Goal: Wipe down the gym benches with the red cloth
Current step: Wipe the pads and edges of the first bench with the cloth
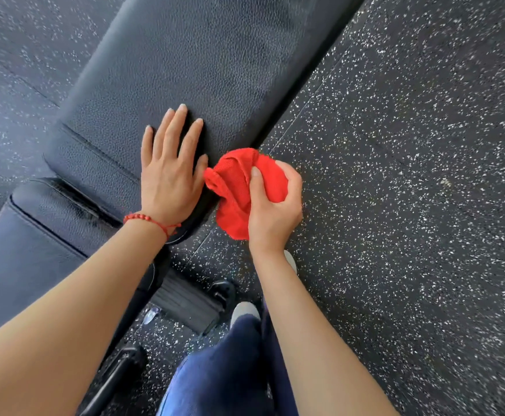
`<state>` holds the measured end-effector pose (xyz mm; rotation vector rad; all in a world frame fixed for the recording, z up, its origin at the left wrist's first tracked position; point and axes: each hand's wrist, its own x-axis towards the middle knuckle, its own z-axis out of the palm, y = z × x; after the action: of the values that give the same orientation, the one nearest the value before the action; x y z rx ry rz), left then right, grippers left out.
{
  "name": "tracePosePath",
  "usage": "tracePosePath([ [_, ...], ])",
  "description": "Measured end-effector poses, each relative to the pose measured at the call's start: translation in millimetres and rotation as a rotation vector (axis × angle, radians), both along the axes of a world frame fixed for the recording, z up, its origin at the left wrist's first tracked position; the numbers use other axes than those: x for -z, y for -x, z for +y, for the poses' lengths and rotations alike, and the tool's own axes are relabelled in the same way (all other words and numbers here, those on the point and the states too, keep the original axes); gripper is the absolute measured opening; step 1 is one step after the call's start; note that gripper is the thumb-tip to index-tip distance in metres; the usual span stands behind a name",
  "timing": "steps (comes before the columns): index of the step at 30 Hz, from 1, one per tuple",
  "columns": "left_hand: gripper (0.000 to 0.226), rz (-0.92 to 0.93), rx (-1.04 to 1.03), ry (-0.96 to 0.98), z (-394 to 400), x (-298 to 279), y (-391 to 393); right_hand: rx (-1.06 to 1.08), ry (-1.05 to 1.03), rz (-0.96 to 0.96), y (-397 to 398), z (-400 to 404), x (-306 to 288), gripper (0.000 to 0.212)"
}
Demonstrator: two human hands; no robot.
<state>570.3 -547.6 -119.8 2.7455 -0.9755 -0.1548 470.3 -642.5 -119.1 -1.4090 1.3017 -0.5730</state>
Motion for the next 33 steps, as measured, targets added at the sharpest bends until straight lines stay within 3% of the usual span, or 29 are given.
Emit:
tracePosePath([
  [13,0.05,0.037,0.008,0.027,53.8,-5.3,27.7,0.004,0.013,0.017,7.9,27.7,-6.4,0.028],
  [33,0.05,0.05,0.084,-0.015,246.4,-12.9,103.0,0.083,-0.029,-0.038,77.9,188.0,1.4,0.026],
])
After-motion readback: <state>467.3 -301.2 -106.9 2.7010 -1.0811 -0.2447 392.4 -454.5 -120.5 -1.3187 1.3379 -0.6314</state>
